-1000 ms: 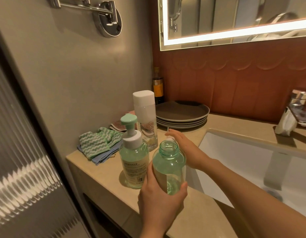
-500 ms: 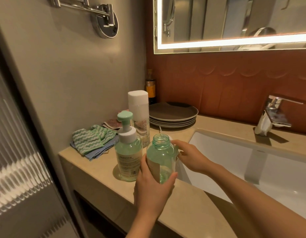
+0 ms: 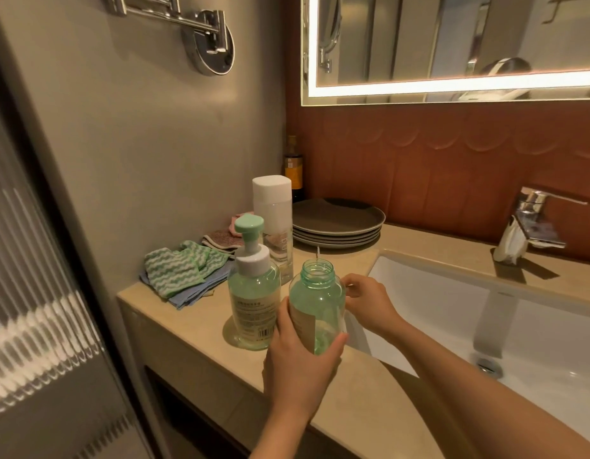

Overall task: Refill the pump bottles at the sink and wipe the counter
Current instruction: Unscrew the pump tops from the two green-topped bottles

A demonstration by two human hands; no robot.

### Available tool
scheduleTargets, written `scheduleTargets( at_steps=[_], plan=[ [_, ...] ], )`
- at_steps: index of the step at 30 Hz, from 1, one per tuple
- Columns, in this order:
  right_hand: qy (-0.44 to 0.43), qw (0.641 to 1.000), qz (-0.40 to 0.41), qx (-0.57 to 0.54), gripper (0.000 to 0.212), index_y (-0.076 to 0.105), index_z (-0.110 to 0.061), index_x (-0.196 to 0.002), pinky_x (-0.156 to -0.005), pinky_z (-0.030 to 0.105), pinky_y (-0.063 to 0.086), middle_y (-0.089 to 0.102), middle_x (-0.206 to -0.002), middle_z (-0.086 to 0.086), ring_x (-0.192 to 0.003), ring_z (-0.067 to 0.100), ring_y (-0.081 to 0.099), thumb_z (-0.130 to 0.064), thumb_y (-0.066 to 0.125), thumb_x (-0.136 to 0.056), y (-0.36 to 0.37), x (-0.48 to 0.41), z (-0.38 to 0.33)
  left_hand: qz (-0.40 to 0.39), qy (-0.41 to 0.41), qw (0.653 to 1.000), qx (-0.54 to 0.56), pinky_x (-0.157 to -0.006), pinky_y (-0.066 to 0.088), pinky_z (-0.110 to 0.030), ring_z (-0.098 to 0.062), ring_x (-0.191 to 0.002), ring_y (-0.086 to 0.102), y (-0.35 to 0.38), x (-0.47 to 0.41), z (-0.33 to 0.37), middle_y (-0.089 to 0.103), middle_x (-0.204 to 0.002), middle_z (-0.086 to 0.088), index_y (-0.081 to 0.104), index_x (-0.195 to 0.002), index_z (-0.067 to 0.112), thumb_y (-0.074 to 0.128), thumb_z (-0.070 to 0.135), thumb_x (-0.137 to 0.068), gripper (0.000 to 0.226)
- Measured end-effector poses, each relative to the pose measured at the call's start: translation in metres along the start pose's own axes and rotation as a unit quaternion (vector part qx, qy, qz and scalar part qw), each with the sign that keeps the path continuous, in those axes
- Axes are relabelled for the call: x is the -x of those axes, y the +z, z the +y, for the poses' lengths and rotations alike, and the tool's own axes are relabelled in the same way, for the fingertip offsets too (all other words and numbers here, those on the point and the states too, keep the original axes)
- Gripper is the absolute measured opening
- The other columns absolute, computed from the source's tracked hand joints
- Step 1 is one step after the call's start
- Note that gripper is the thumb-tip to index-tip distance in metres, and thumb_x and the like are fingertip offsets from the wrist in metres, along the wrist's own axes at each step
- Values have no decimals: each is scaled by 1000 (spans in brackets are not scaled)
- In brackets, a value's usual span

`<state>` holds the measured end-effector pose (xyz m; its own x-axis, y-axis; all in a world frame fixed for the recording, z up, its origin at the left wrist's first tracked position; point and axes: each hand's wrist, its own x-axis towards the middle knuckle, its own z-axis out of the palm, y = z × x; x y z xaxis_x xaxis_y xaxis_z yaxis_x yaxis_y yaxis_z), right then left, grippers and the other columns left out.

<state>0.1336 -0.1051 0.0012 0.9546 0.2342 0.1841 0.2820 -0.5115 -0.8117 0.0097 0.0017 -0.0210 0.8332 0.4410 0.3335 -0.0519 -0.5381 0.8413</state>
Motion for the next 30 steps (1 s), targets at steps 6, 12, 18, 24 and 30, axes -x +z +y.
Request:
scheduleTargets(
  at_steps=[6, 12, 18, 24, 30],
  plan=[
    [-12, 999, -39, 16, 23, 67, -16, -111, -78, 21, 45, 63, -105, -6, -97, 11, 56, -11, 58, -91, 14, 3, 3, 9, 16, 1000, 5, -94, 42, -28, -13, -119, 46, 1, 0, -2, 48, -132, 8, 23, -142, 32, 75, 55, -63, 97],
    [-39, 986, -71, 146, 17, 53, -44, -81, -100, 45, 42, 61, -120, 0, -120, 22, 51, -31, 59, -90, 26, 1, -1, 11, 23, 1000, 2, -97, 43, -32, -14, -122, 45, 2, -2, -4, 47, -134, 6, 22, -143, 30, 74, 57, -63, 99],
    [-88, 991, -53, 83, 30, 47, -48, -72, -95, 42, 46, 59, -102, -10, -109, 21, 54, -27, 63, -87, 24, 7, -8, 5, 21, 1000, -3, -97, 44, -31, -13, -121, 45, 1, -1, -3, 47, -135, 7, 21, -144, 30, 70, 62, -62, 101],
    [-108, 988, -34, 101, 30, 54, -38, -73, -67, 9, 42, 56, -81, -15, -83, 13, 57, -14, 61, -89, 15, 2, 1, -4, 16, 1000, -1, -101, 42, -33, -13, -125, 42, 1, -3, -2, 44, -138, 5, 20, -145, 28, 71, 61, -62, 103],
    [-68, 997, -28, 11, 26, 64, -15, -118, -81, 18, 47, 66, -113, -2, -99, 10, 60, -13, 52, -95, -4, 8, -6, -27, 24, 999, -6, -103, 32, -26, -12, -133, 32, 2, -4, -2, 31, -148, 7, 9, -147, 27, 70, 55, -71, 101]
  ],
)
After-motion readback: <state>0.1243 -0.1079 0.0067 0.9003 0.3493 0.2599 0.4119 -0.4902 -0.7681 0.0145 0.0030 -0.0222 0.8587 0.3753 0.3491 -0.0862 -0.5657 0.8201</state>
